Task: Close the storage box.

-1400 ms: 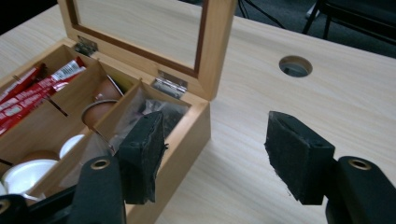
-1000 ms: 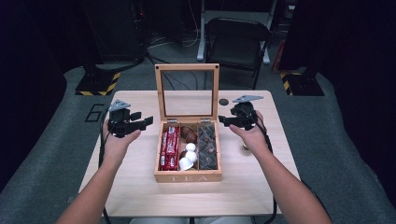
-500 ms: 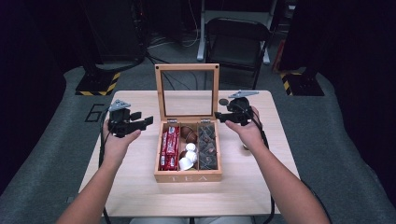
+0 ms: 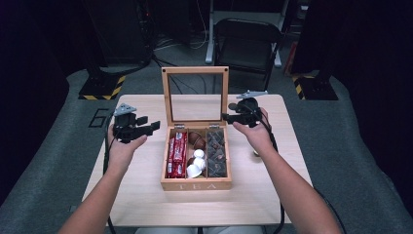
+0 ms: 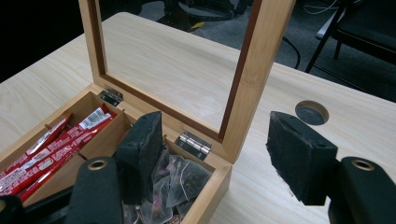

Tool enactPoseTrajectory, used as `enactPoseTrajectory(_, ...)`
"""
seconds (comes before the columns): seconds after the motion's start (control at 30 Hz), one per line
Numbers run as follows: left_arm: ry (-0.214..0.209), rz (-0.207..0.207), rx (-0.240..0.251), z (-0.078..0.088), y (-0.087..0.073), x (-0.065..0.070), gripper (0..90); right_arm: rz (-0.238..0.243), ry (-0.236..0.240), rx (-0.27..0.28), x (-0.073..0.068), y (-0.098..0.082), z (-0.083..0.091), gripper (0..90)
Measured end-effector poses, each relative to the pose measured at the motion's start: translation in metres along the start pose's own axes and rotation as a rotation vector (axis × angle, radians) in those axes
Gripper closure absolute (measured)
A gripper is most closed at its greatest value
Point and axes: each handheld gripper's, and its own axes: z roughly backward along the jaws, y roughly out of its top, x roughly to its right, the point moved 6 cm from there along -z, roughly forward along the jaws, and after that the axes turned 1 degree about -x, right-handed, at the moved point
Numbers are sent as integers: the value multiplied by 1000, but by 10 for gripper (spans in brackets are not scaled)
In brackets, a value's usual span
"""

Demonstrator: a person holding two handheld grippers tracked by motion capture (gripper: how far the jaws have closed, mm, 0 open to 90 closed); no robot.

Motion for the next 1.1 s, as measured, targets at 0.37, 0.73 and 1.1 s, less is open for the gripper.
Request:
enactPoseTrajectory(0.37, -2, -3, -2, 0, 1, 1, 401, -22, -8, -5, 8, 4, -8, 356)
enactPoseTrajectory(0.73, 0, -8, -11, -2, -1, 0, 401, -29, -25, -12, 14, 9, -25, 356)
enactPoseTrajectory(1.1, 0, -1, -9, -2, -2, 0, 401, -36, -34, -30, 19, 7, -40, 356)
